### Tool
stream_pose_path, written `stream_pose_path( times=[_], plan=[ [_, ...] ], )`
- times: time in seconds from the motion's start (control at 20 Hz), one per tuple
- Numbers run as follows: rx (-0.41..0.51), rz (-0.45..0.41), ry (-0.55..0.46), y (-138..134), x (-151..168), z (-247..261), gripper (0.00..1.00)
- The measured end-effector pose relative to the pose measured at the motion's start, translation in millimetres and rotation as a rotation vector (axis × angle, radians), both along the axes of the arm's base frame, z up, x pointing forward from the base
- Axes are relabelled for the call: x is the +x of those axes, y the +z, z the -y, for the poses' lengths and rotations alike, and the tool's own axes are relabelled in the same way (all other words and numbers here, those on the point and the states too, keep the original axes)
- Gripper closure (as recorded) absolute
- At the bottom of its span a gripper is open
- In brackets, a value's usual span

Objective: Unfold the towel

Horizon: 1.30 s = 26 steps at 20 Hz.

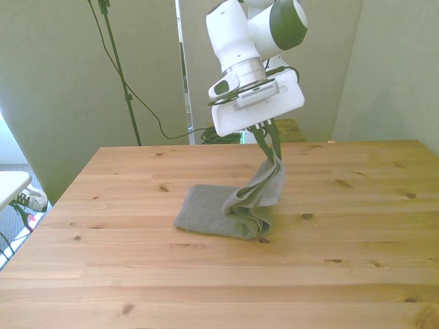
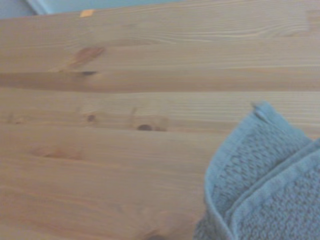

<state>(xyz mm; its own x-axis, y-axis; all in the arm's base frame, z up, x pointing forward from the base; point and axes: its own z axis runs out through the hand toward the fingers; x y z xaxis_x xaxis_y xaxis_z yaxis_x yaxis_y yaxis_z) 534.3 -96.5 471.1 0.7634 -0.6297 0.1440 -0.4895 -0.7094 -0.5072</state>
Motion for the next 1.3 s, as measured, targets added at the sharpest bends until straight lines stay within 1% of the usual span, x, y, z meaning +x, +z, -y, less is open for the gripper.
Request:
stream_pose_path(
  times=[0.15,0.3,0.35,0.45,0.6,0.8,0.9,1.1,1.2,1.3],
  plan=[
    [0.001,-0.012,0.117,-6,8,-21,1.0],
    [-0.018,-0.018,0.204,-19,22,-46,1.0],
    [-0.026,-0.021,0.238,-24,27,-58,0.0],
    [-0.036,-0.048,0.328,-38,33,-81,0.0],
    [-0.006,-0.115,0.466,-61,40,-107,0.0],
    [0.04,-0.159,0.553,-74,52,-101,0.0],
    [0.073,-0.162,0.612,-73,53,-95,0.0],
    [0.111,-0.151,0.708,-59,49,-96,0.0],
    [0.119,-0.145,0.734,-53,43,-99,0.0],
    [0.111,-0.145,0.733,-46,34,-100,0.0]
  ],
)
